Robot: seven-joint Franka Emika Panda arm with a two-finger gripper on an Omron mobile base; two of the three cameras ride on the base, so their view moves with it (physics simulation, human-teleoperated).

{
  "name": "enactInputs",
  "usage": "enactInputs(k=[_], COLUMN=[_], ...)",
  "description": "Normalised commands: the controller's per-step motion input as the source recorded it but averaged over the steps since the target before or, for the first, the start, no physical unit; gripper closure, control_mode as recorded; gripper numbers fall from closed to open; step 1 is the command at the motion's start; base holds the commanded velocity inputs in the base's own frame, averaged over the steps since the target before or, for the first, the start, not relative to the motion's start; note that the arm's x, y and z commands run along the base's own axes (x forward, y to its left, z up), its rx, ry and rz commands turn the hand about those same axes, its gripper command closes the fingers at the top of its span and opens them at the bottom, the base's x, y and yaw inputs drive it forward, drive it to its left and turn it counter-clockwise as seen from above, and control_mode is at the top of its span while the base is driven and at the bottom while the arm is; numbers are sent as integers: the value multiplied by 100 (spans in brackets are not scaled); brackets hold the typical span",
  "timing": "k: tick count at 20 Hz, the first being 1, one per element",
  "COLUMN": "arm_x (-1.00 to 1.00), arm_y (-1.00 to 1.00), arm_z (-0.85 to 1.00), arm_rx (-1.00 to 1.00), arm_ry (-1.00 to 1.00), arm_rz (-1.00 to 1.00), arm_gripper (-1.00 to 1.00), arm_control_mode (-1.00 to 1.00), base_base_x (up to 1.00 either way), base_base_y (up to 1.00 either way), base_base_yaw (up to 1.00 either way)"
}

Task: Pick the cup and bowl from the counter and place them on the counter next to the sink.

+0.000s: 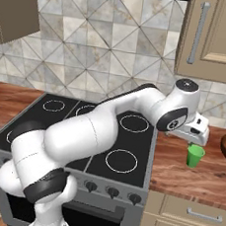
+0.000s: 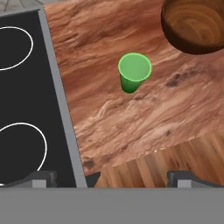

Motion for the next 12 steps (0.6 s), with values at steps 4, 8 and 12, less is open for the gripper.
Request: enactInputs(k=[4, 8, 12], arm_x=[14, 11, 13], arm_y=[0, 0, -1], arm_z=[-46, -48, -14], arm_rx=[-3, 0, 0], arm_ry=[0, 0, 0], arm_rz=[0, 0, 0], arm_gripper=[-100, -100, -100], arm_control_mode=[-100, -100, -100], base_base_x=[0, 0, 0], base_base_y=[0, 0, 0], base_base_yaw=[0, 0, 0])
